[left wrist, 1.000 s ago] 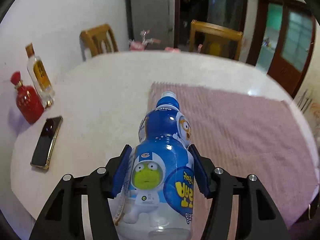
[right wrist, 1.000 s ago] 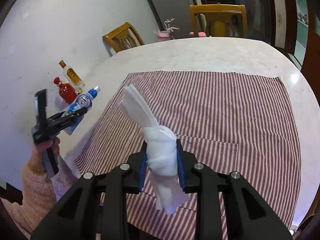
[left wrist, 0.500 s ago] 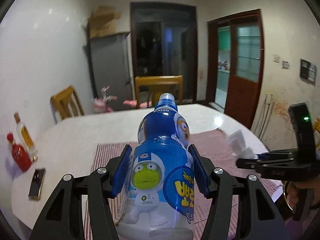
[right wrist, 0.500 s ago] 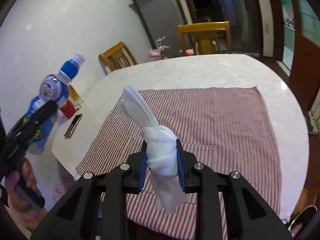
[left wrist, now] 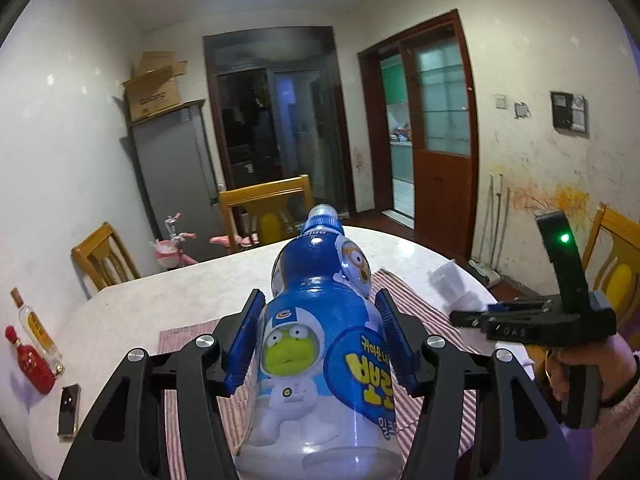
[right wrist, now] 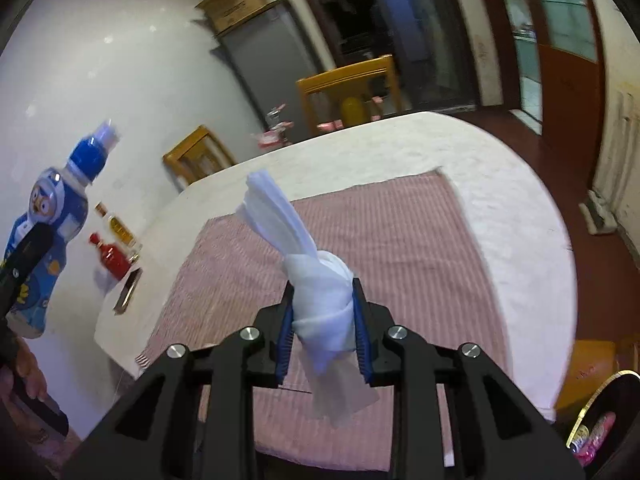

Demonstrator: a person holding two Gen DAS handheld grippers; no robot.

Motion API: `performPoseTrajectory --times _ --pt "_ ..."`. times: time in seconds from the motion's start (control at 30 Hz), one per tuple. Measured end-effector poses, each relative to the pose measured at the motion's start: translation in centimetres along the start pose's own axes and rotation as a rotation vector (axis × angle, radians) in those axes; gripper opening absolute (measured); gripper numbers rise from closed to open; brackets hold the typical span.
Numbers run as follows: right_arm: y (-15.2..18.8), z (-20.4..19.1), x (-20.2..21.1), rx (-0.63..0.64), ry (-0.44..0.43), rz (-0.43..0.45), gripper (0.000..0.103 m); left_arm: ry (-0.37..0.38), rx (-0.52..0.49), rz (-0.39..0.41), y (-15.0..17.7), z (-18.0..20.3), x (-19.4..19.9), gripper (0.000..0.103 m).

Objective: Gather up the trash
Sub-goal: 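Carry the tissue and blue bottle toward the black bin, then open the right tool over the bin while the left tool carries the blue bottle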

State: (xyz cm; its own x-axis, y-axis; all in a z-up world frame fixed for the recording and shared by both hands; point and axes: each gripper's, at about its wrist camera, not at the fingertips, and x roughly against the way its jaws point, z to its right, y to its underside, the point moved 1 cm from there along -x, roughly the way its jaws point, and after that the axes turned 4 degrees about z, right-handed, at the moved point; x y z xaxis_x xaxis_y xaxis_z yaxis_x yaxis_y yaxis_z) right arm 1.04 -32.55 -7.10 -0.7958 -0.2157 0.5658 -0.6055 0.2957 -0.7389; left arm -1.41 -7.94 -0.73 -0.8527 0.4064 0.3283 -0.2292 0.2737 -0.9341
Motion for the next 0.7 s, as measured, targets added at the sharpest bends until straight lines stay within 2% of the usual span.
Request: performPoseTrajectory --times 0.07,0.13,0.17,0.3,0.4,0.5,0.57,0.6,0.67,0.7 --pt "0.2 3.1 1.6 -0.034 0.08 0.022 0.027 0.043 -0.012 -0.008 0.0 1.4 -0.9 0.056" --pt "1.2 7.8 3.6 -0.094 0.214 0.023 0.027 0.094 -0.018 -0.014 0.2 2.9 -1.7 0.056" --pt "2.2 11.0 4.9 -0.143 0.306 0.016 0.027 0.129 -0.022 -0.017 0.3 3.7 -2.4 0.056" --pt "7.3 20.1 10.0 -0.33 0.556 -0.013 0.027 0.237 -0.044 -0.039 0.7 7.6 -4.9 0.056" --pt "11.4 25.4 12.6 -0.467 0.667 -0.042 0.028 0.3 -0.072 -0.059 0.8 10.8 -6.6 0.056" --pt "14.9 28.9 13.1 -0.553 0.725 -0.101 0.032 0.347 -0.114 -0.082 0.8 13.7 -7.9 0.056" --pt "16.6 30.3 12.6 -0.594 0.749 -0.141 0.059 0.384 -0.154 -0.099 1.0 15.8 -8.6 0.056" --pt "17.9 31.4 11.8 -0.626 0.761 -0.187 0.093 0.403 -0.167 -0.105 1.1 16.8 -8.8 0.056" --pt "19.9 33.4 10.6 -0.675 0.798 -0.278 0.096 0.444 -0.194 -0.118 1.2 18.8 -9.1 0.056" --pt "20.7 34.3 10.8 -0.713 0.817 -0.286 0.096 0.459 -0.207 -0.123 1.3 19.6 -9.4 0.056"
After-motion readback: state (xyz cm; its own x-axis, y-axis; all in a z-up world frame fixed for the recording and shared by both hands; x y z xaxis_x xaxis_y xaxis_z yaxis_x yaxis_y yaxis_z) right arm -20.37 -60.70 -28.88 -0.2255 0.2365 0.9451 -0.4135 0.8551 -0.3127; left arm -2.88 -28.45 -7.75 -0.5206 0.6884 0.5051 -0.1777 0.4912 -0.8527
